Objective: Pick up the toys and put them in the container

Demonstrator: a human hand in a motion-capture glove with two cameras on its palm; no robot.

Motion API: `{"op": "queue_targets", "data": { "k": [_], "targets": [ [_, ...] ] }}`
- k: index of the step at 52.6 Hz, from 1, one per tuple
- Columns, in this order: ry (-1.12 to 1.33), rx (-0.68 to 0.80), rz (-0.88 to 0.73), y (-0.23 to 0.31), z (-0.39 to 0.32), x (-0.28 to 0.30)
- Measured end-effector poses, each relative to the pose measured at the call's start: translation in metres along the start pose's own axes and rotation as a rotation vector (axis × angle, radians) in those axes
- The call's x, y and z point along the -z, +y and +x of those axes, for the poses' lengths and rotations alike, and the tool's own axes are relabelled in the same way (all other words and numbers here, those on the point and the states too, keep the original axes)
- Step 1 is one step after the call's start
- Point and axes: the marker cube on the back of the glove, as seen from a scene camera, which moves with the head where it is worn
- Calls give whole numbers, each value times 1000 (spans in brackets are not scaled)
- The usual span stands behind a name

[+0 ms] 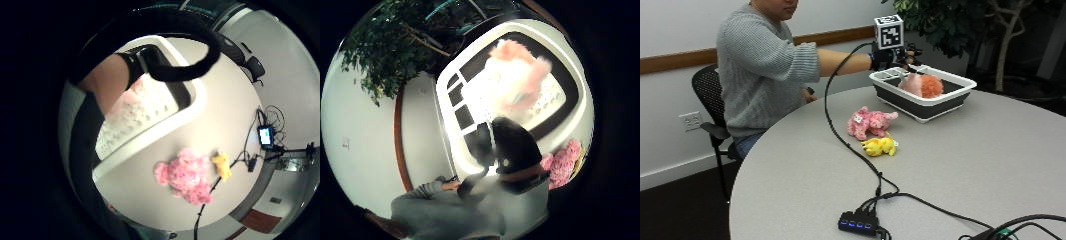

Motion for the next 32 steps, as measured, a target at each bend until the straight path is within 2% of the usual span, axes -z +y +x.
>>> {"op": "queue_targets", "data": {
  "k": [6, 15, 23, 32],
  "targets": [
    [57, -32, 26, 35, 38, 19],
    [227, -160, 36, 101, 149, 49],
    [129, -430, 38, 146, 218, 58],
    [98, -508, -11, 166, 247, 36]
  ]
}}
